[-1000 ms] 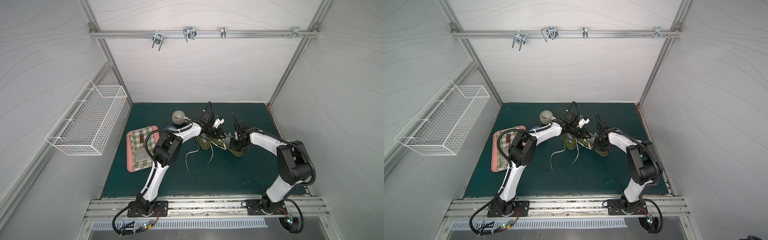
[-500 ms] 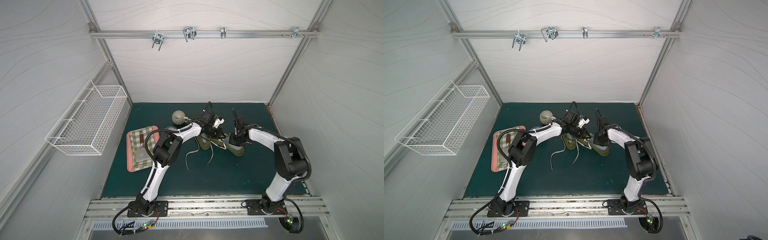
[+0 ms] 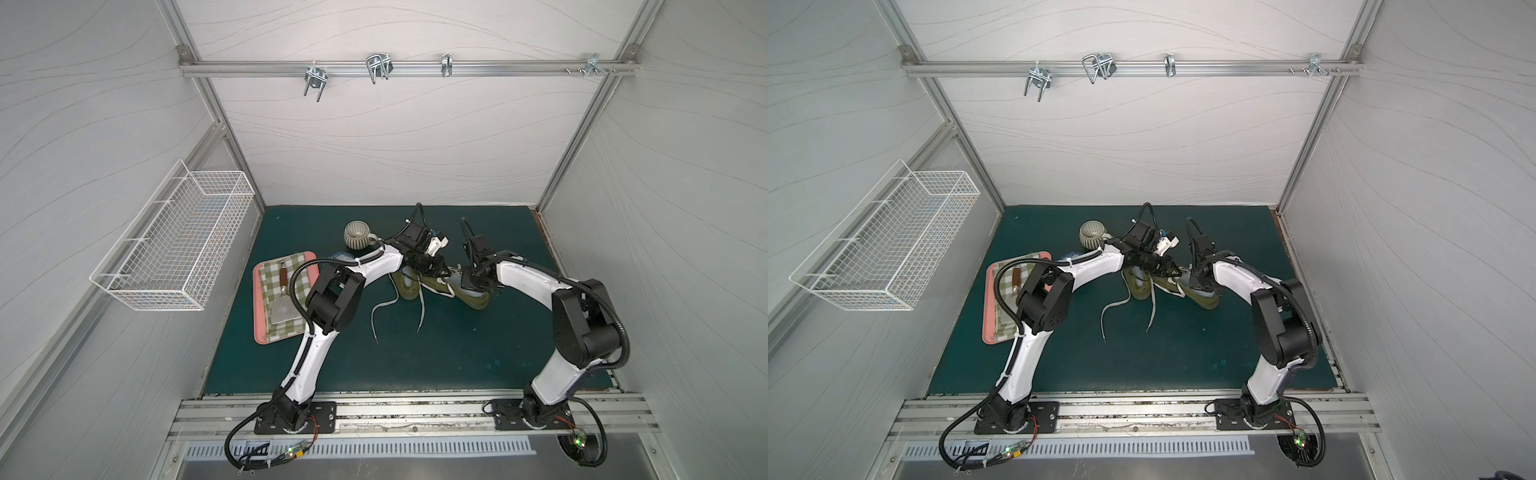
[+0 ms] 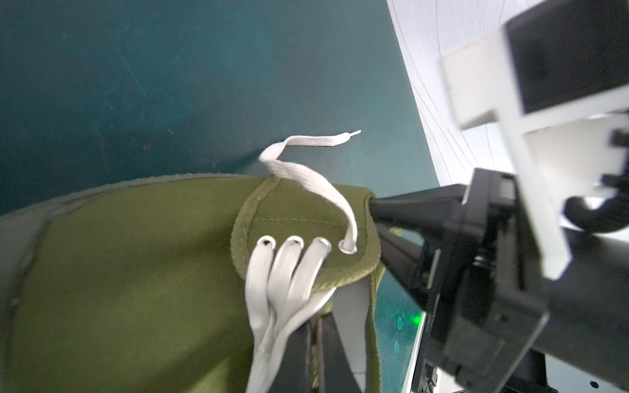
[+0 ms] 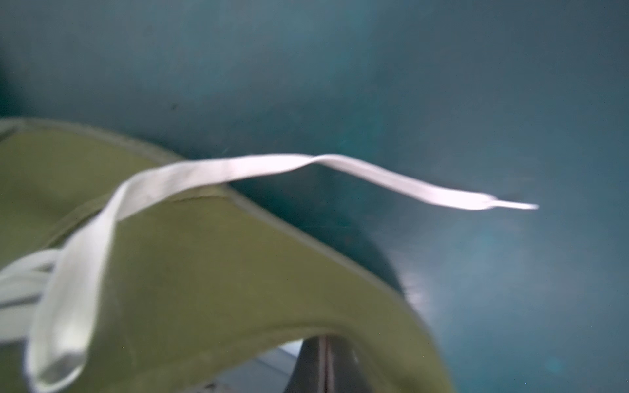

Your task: Insert the insole into the shoe

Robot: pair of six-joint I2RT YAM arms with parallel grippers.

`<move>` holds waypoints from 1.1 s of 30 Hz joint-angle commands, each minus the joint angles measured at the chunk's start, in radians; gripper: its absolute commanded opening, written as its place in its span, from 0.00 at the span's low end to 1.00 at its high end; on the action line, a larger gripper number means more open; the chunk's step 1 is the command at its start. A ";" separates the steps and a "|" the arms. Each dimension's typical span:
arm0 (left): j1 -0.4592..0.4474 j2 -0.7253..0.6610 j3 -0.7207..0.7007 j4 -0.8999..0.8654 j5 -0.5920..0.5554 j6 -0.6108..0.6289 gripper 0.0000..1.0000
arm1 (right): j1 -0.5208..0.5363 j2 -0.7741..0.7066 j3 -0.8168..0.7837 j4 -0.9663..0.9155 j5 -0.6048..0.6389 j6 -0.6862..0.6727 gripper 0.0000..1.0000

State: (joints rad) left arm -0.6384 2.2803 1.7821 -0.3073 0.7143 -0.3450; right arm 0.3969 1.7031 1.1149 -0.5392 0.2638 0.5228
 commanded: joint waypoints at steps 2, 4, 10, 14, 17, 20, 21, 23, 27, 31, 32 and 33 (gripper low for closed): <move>-0.007 -0.006 0.036 0.010 0.022 0.005 0.00 | -0.049 0.083 0.002 -0.007 0.023 0.011 0.00; -0.007 -0.004 0.044 0.005 0.022 0.004 0.00 | -0.060 0.116 0.002 -0.008 0.000 0.010 0.00; -0.009 0.002 0.057 0.008 0.022 0.003 0.00 | -0.019 0.041 0.004 -0.069 0.082 -0.034 0.00; -0.009 0.004 0.057 0.008 0.020 0.002 0.00 | 0.023 -0.034 0.007 -0.186 0.162 -0.038 0.00; -0.009 0.004 0.057 0.009 0.019 0.003 0.00 | 0.031 -0.071 -0.037 -0.211 0.195 -0.038 0.00; -0.011 0.006 0.057 0.008 0.019 0.003 0.00 | 0.025 -0.033 -0.066 -0.214 0.238 -0.045 0.00; -0.012 0.008 0.057 0.009 0.019 0.004 0.00 | 0.019 -0.010 -0.066 -0.213 0.225 -0.047 0.00; -0.014 0.010 0.057 0.005 0.019 0.004 0.00 | -0.001 0.036 -0.066 -0.187 0.171 -0.058 0.00; -0.015 0.010 0.094 -0.013 0.019 0.017 0.00 | -0.002 0.036 -0.046 -0.194 0.101 -0.081 0.00; -0.015 0.019 0.115 -0.027 0.017 0.024 0.00 | 0.036 -0.085 -0.039 -0.236 0.032 -0.079 0.00; -0.015 0.024 0.122 -0.031 0.018 0.024 0.00 | 0.044 -0.110 -0.037 -0.245 0.004 -0.077 0.00; -0.015 0.028 0.129 -0.035 0.020 0.023 0.00 | 0.049 -0.131 -0.039 -0.250 -0.022 -0.072 0.00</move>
State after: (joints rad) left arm -0.6529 2.2906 1.8408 -0.3614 0.7105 -0.3408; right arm 0.4213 1.6596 1.0771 -0.7147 0.3332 0.4477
